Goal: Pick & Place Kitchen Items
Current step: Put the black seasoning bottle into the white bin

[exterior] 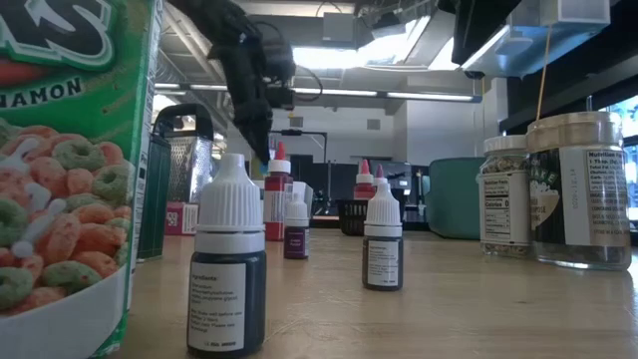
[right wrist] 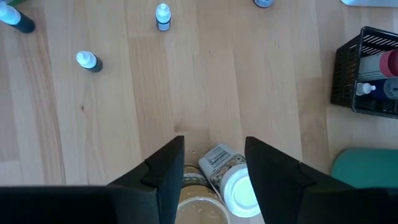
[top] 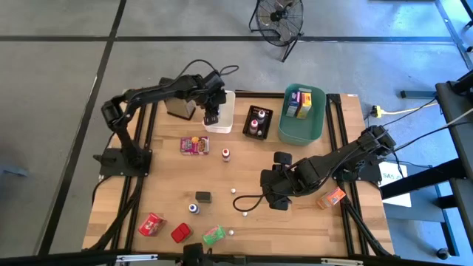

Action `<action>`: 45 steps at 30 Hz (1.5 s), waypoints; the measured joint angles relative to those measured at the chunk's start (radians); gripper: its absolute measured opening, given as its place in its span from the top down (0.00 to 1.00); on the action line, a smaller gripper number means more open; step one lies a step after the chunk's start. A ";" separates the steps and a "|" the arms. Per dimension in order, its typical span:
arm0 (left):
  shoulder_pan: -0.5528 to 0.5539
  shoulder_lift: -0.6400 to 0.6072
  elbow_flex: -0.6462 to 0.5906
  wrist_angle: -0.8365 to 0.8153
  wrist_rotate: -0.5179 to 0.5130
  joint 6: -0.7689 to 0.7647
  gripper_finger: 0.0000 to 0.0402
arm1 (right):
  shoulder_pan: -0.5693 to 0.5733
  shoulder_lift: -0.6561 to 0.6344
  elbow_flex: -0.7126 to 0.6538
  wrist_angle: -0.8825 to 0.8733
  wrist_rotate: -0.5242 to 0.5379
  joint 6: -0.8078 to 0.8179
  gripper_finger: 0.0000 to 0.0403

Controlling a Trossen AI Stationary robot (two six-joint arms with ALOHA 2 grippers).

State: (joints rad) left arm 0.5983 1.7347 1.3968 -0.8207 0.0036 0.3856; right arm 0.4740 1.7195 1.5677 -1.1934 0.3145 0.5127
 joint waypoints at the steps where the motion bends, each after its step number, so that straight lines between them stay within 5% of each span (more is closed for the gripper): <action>1: 0.004 0.009 0.000 0.003 0.000 -0.008 0.50 | 0.000 0.000 0.000 -0.001 0.000 -0.001 0.57; 23: 0.021 0.150 -0.001 0.199 -0.020 -0.046 0.50 | 0.000 0.000 0.000 -0.007 0.000 -0.008 0.57; 45: 0.026 0.166 -0.001 0.175 0.024 -0.005 0.46 | 0.000 0.000 0.000 -0.012 0.000 -0.008 0.57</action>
State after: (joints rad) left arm 0.6244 1.9011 1.3960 -0.6454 0.0280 0.3801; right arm 0.4737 1.7195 1.5677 -1.2053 0.3141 0.5044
